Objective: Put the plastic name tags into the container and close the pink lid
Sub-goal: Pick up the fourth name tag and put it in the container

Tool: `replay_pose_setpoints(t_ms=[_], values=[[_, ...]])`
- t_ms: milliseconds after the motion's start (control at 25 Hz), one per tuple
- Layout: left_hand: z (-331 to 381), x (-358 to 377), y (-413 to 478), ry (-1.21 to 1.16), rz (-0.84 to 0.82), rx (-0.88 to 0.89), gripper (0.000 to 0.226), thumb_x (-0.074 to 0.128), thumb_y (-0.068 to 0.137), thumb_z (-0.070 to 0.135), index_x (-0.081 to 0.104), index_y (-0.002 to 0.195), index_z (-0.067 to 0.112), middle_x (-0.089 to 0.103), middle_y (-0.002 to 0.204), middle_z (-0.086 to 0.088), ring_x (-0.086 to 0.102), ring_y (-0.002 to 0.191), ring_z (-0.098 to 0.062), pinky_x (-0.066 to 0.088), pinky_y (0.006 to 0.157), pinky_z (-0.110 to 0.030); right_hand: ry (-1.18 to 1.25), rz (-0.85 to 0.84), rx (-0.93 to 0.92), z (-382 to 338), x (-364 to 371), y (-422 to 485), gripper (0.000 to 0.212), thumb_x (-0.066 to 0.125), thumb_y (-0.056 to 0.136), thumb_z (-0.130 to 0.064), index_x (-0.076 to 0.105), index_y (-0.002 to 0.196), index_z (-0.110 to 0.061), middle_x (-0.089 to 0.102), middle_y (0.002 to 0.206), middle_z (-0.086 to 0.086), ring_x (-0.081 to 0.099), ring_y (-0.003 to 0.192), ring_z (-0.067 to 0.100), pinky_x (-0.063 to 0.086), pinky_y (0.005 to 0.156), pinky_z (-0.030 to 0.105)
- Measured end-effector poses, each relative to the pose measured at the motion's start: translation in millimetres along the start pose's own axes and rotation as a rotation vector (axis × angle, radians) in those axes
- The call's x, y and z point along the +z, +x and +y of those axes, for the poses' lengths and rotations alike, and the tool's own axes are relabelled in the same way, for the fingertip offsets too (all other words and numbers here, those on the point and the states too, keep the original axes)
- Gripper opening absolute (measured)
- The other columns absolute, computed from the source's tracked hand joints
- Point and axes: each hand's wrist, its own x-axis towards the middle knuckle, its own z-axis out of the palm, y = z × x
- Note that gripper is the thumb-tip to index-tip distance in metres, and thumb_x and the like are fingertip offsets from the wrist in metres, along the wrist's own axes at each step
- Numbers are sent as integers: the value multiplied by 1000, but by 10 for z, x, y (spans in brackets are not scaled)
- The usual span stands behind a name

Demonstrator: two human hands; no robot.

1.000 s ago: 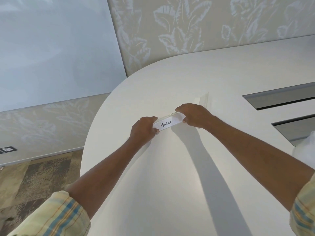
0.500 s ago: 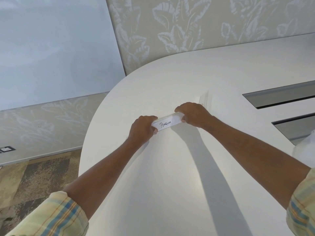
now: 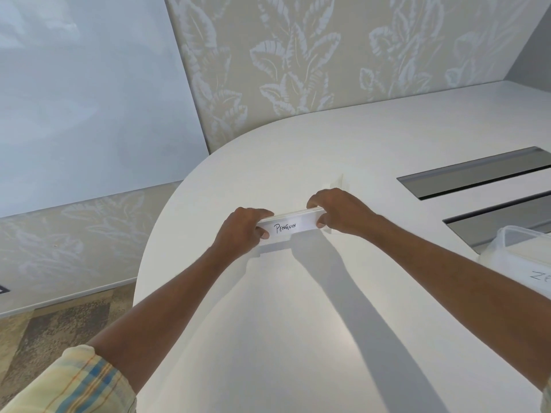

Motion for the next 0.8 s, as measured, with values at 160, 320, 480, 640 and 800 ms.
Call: replay_pose_setpoints(t_ms=[160,320,480,640,800], values=[[253,-69,-5,13,9,106,51,75,87,5,72,135,22,78,124,-2,70,110,-26,47,80,-29,9,49,7,110,-206,-325,34,77,80,-7,69,111,-18,64,106,-6,55,92,18,41,66,31],[601,-55,-17,30,-5,206,54,71,86,-2,72,135,21,80,121,-1,72,111,-22,52,85,-29,58,64,65,299,-404,-708,32,78,79,-9,70,108,-20,65,104,-5,60,91,20,38,60,25],[1012,27,-19,9,-60,267,57,67,84,-4,72,132,26,81,112,0,73,98,-22,59,81,-33,56,86,134,493,-565,-1134,40,80,78,-11,70,115,-24,67,108,-5,62,96,22,54,74,38],[1466,120,-24,4,-108,334,59,63,82,-4,74,129,30,81,104,2,71,86,-18,51,64,-24,52,118,209,719,-724,-1585,42,81,78,-12,72,116,-27,68,109,-8,65,97,21,58,78,44],[1952,223,-30,22,-155,398,59,61,82,-4,74,124,34,77,94,8,71,84,-21,49,60,-25,44,150,281,946,-889,-2017,38,82,75,-11,75,108,-28,70,102,-7,69,92,23,59,75,45]])
